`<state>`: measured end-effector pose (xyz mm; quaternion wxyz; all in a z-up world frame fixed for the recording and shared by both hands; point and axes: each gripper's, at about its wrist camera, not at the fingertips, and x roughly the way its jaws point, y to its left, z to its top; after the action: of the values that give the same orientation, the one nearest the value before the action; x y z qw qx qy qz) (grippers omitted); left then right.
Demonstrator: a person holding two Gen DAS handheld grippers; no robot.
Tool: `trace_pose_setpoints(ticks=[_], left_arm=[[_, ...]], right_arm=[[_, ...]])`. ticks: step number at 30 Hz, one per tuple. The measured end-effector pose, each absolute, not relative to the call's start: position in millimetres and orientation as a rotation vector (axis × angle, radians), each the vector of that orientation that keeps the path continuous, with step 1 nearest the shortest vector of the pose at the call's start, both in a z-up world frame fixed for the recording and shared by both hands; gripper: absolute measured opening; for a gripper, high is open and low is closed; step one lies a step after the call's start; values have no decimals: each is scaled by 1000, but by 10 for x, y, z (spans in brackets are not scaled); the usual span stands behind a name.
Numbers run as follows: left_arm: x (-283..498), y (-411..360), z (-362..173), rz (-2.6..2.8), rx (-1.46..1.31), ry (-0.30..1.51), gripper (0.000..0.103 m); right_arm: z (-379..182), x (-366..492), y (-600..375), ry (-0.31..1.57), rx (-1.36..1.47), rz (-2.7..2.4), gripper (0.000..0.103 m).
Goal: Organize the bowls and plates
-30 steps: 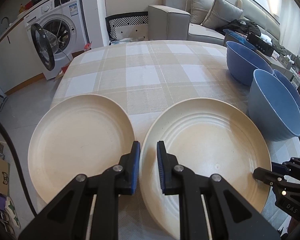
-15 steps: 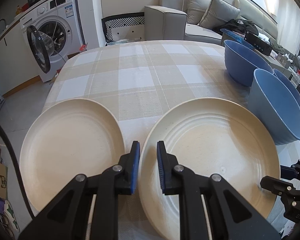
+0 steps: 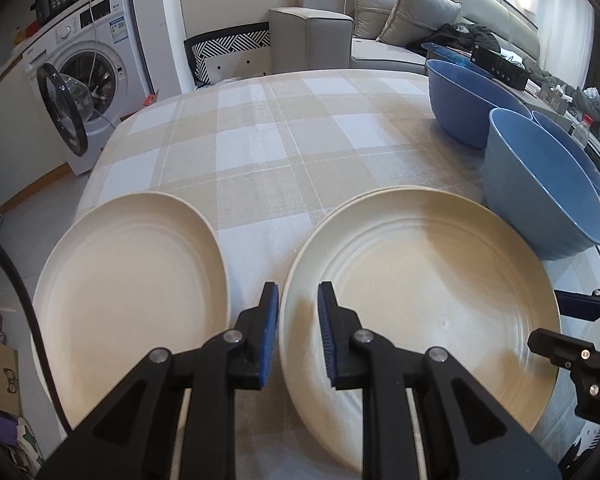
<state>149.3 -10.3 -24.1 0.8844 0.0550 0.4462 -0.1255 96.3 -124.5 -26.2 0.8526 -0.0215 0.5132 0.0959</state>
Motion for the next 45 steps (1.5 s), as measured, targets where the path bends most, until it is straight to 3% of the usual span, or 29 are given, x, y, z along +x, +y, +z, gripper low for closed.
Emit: trace_pose_setpoints(ticks=[3,6,8,10,14,20,25,27,28,29,38,45], left_arm=[[1439,-68,-212,-266,102,922,20],[1362,-18,-155,-261,85,908,27],[1307,23,-113,-256,72,898,41],[1230,73,-40,-244,61,873,46],[1118,144,61,-228,44,850,48],[972,239,146,-209,21,832,49],[845,265,207,-196,0,808,54],[815,260,230,-187,-9,805,72],[789,264,250,-184,-18,794,92],[767,261,269,-186,-24,785,102],[551,270,478,-174,-48,720,103],[439,375,587,-128,-53,692,103]], right_arm=[[-284,940,-1270,1080,-41,211,45],[-260,905,-1263,1075,-21,250,47],[-216,863,-1247,1059,-21,264,51],[-177,849,-1217,1048,-20,271,55],[-58,813,-1164,1009,-3,294,73],[107,763,-1050,959,4,341,84],[177,748,-977,927,1,371,87],[199,741,-976,917,3,379,88],[208,737,-982,914,4,379,88],[226,729,-998,908,3,379,90],[413,763,-1134,825,12,395,101],[551,878,-1211,794,42,437,103]])
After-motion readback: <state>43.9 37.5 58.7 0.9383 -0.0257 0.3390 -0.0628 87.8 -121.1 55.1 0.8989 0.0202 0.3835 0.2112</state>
